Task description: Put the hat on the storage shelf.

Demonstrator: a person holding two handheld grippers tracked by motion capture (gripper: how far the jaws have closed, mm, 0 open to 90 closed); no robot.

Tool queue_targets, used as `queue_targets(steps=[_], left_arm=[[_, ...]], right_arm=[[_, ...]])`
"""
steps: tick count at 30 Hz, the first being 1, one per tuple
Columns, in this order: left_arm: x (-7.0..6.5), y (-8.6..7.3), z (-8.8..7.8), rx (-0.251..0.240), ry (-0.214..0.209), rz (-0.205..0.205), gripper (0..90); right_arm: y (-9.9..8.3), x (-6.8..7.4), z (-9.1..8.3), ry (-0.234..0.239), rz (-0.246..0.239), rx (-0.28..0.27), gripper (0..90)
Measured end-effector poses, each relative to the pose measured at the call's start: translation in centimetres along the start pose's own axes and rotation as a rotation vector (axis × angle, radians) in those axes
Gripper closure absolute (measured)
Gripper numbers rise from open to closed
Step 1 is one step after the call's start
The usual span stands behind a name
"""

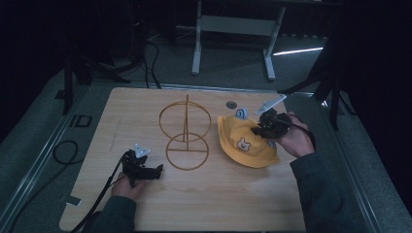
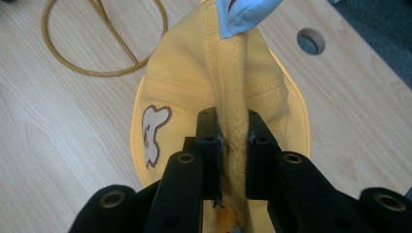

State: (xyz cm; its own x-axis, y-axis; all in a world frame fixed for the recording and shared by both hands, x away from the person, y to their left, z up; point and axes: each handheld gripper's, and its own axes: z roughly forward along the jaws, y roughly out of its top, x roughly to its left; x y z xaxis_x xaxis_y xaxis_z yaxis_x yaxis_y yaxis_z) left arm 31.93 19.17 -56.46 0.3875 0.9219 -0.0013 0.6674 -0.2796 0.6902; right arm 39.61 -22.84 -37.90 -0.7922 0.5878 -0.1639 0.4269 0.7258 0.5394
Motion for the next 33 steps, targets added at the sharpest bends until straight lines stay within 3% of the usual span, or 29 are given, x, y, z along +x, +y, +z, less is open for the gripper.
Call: queue_targets(steps=[18,33], left_arm=[[0.0,0.0,0.0,0.0,0.0,0.0,1.9],[0.0,0.0,0.0,-0.001,-0.001,-0.001,1.9]], right_arm=[[-0.1,0.4,-2.0,-0.003,-0.005,-0.171,80.1],[-0.7,0.0,-2.8,0.012,0.037,-0.29,80.1]])
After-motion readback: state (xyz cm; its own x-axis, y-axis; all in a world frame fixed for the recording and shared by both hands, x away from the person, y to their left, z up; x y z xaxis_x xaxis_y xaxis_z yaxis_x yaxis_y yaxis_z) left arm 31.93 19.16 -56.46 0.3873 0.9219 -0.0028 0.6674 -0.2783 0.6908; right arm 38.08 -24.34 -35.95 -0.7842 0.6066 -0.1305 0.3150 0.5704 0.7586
